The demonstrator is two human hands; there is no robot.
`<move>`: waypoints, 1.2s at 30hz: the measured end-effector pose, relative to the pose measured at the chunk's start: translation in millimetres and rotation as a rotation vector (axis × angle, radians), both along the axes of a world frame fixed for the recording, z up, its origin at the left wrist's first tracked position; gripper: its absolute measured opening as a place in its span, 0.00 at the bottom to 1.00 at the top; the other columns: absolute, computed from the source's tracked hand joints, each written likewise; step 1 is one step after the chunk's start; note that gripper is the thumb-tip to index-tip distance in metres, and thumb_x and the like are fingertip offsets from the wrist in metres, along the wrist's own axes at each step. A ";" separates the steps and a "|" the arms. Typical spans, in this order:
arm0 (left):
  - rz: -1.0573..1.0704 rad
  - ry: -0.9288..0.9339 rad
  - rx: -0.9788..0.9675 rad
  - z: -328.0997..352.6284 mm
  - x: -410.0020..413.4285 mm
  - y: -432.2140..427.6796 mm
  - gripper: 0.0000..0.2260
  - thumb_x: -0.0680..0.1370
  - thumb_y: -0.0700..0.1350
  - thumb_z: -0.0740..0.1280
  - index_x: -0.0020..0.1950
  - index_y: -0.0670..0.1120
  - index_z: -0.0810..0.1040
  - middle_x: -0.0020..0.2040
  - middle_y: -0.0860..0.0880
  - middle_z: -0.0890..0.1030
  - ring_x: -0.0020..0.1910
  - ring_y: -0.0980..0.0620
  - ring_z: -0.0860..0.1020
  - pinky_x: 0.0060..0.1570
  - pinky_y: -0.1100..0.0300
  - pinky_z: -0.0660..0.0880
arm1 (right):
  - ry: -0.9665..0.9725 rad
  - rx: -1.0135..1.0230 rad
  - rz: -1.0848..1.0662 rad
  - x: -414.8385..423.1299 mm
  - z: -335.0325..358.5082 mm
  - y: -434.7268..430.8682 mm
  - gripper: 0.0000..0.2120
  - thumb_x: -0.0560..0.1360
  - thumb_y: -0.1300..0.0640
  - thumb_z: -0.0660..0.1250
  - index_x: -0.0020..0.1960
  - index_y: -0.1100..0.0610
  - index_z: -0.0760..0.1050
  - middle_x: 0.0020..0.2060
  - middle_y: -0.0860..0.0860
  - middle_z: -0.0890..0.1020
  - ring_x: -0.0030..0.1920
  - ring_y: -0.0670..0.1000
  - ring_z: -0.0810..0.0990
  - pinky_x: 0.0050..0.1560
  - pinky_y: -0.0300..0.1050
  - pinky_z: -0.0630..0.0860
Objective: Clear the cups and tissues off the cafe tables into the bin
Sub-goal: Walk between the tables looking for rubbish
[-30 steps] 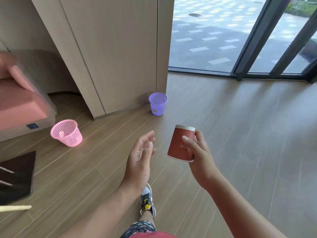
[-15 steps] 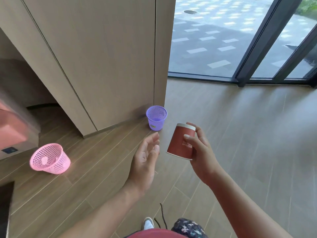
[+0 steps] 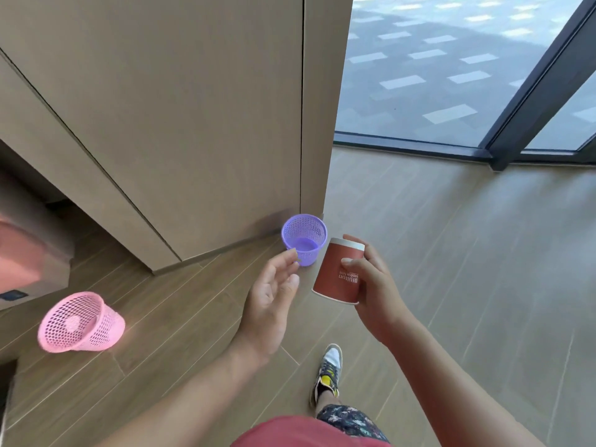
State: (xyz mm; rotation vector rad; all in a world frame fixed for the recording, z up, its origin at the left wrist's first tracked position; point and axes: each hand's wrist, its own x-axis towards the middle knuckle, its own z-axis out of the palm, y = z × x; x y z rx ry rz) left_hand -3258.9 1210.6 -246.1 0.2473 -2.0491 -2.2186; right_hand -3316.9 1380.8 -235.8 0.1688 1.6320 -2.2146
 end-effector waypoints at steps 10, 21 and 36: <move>0.133 -0.040 0.025 0.4 -178.1 12.5 0.19 0.79 0.48 0.64 0.70 0.49 0.75 0.67 0.60 0.80 0.69 0.56 0.76 0.73 0.45 0.71 | -0.037 0.010 0.096 -207.4 1.1 26.5 0.28 0.68 0.60 0.68 0.67 0.49 0.76 0.50 0.48 0.85 0.48 0.51 0.85 0.46 0.54 0.82; 0.115 -0.118 0.041 -35.4 -299.4 -14.9 0.20 0.77 0.53 0.67 0.68 0.51 0.76 0.66 0.60 0.80 0.69 0.58 0.76 0.73 0.46 0.71 | 0.009 0.219 0.029 -310.6 -36.6 -9.0 0.32 0.64 0.59 0.74 0.66 0.42 0.73 0.54 0.49 0.84 0.51 0.46 0.82 0.46 0.37 0.78; 0.018 -0.338 0.046 -166.9 -459.3 -83.6 0.16 0.79 0.46 0.64 0.66 0.48 0.76 0.67 0.54 0.80 0.68 0.58 0.77 0.70 0.54 0.74 | -0.076 0.652 -0.001 -432.0 -192.7 -82.4 0.29 0.71 0.64 0.77 0.64 0.45 0.68 0.54 0.37 0.79 0.51 0.40 0.80 0.52 0.38 0.76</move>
